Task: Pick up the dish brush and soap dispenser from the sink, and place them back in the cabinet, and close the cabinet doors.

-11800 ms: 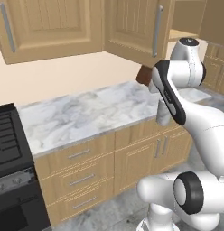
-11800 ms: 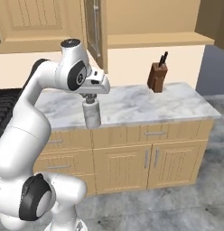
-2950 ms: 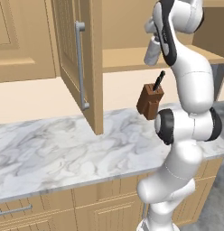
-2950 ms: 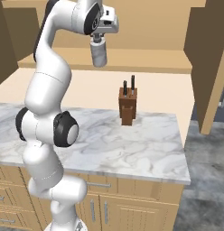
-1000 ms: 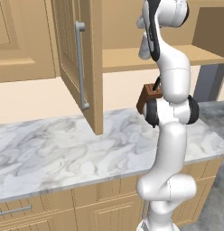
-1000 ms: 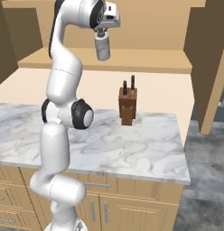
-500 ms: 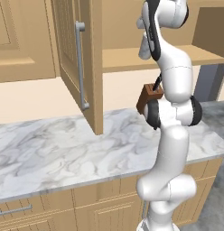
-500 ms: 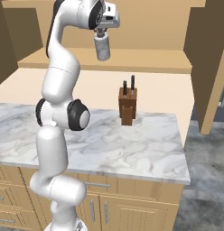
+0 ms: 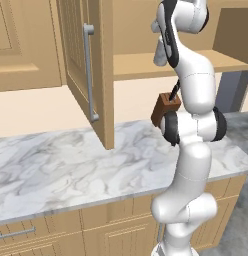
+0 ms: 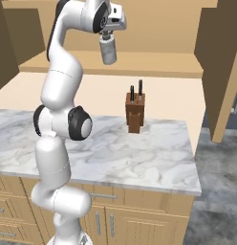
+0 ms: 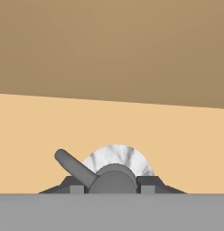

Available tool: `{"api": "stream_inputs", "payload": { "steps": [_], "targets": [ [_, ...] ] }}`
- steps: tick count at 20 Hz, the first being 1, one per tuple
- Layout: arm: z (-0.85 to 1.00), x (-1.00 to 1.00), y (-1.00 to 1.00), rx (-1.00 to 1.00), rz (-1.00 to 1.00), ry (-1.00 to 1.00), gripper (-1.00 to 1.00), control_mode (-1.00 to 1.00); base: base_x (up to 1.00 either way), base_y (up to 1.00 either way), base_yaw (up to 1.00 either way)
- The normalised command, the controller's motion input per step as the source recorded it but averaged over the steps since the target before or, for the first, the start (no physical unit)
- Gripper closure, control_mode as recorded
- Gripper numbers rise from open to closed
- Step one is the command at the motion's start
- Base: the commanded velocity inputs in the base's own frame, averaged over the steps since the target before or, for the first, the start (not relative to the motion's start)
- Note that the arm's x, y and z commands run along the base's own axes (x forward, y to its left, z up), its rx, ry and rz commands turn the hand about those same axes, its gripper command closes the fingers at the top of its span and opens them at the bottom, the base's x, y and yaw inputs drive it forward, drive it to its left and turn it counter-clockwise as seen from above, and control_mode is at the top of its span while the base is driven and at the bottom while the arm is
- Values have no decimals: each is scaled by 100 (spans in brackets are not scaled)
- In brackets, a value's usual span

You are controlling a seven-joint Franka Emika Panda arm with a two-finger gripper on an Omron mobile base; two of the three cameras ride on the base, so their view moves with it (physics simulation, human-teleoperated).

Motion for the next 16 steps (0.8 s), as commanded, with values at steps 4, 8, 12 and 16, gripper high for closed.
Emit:
{"api": "stream_inputs", "payload": {
  "steps": [4, 8, 12, 16],
  "targets": [
    [-12, 3, 0, 0, 0, 0, 100, -100, 0, 0, 0],
    [0, 0, 0, 0, 0, 0, 100, -100, 0, 0, 0],
    [0, 0, 0, 0, 0, 0, 100, -100, 0, 0, 0],
    [0, 1, 0, 0, 0, 0, 100, -100, 0, 0, 0]
  ]
}}
